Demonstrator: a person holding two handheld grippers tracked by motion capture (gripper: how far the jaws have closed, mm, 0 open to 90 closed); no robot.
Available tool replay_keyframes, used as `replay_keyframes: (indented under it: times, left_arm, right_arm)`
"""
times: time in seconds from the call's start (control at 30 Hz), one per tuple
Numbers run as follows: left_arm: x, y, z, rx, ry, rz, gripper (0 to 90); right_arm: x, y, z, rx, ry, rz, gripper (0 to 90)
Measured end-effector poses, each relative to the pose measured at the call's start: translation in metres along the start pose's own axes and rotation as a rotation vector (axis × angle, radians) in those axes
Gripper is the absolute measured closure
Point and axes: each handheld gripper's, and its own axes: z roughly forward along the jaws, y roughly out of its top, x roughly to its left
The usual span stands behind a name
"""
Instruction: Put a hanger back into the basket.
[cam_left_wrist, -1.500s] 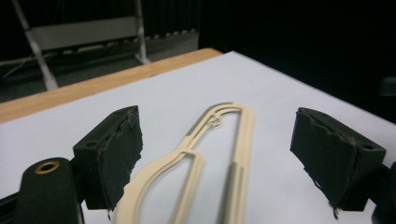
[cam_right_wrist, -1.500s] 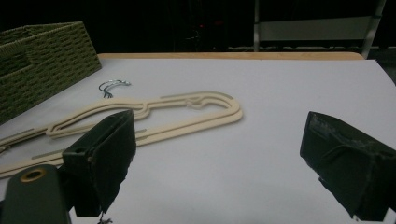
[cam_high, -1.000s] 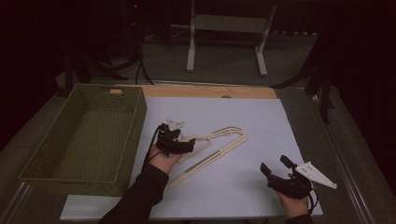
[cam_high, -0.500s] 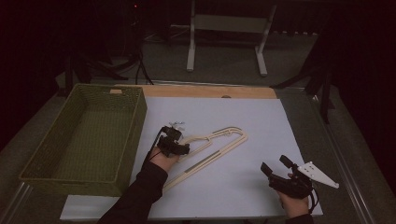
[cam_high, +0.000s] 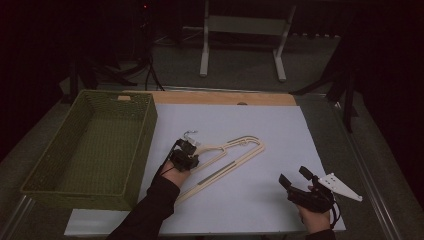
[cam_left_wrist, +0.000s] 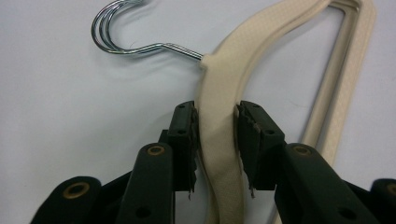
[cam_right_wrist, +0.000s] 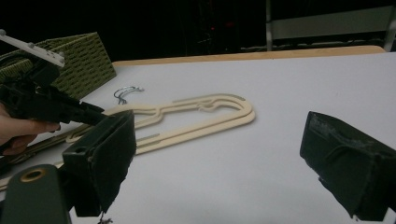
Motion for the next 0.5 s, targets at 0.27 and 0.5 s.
replay_keyframes:
  times: [0.27, 0.5]
  left_arm:
    - [0.001, -0.001, -0.003, -0.017, 0.0, -0.006, 73.1]
    - [-0.004, -0.002, -0.015, -0.063, 0.013, 0.012, 73.2]
  right_arm:
    - [0.0, 0.0, 0.001, 0.004, 0.0, -0.001, 10.6]
    - [0.0, 0.0, 0.001, 0.005, 0.0, 0.001, 10.6]
